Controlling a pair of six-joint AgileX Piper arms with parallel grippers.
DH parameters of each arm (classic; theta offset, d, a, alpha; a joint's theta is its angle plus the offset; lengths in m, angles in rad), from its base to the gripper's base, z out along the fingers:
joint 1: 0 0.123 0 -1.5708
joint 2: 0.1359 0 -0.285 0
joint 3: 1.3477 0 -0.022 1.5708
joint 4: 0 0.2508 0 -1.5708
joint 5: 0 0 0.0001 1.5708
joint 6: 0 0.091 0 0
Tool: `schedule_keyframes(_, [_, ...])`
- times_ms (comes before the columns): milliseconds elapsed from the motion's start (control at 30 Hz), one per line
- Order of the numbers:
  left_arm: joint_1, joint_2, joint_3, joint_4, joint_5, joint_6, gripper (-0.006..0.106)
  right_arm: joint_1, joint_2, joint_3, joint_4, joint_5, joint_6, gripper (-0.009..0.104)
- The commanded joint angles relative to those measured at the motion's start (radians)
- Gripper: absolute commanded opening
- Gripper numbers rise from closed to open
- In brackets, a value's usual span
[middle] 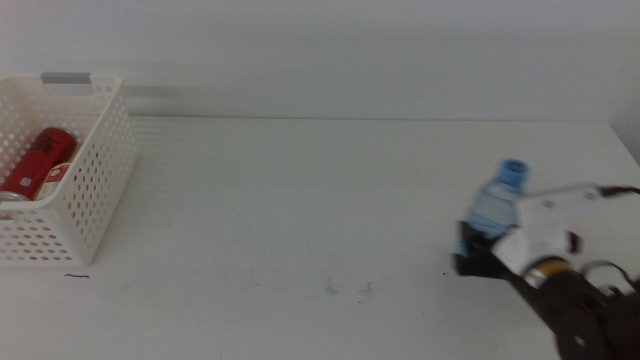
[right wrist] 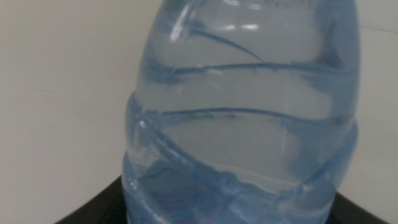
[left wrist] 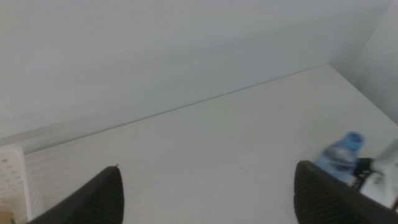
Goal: Use arms to grab the bottles and put them into the dustbin to the left of the table.
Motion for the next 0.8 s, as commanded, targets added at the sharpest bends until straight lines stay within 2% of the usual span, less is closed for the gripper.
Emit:
schedule_keyframes(0, [-0.002,-0.002,-0.002,-0.004,-0.012,-0.002,0.094,0.045,-0.004,-0.076,-0.057,0.050,-0.012,-0.002])
schedule_keyframes(133, [-0.002,-0.002,-0.002,-0.004,-0.012,-0.002,0.094,0.097,0.032,-0.287,-0.134,0.245,-0.012,-0.002])
schedule_keyframes(333, [-0.002,-0.002,-0.002,-0.004,-0.014,-0.002,0.094,0.133,0.210,-0.597,-0.227,0.359,0.031,-0.002])
schedule_keyframes(467, [-0.002,-0.002,-0.002,-0.004,-0.017,-0.002,0.094,0.169,0.307,-0.764,-0.241,0.435,0.034,-0.002])
schedule_keyframes(667, [-0.002,-0.002,-0.002,-0.004,-0.018,-0.002,0.094,0.194,0.405,-0.852,-0.255,0.425,0.032,0.000])
schedule_keyframes(767, [-0.002,-0.002,-0.002,-0.004,-0.018,-0.002,0.094,0.194,0.414,-0.852,-0.233,0.438,0.032,0.016])
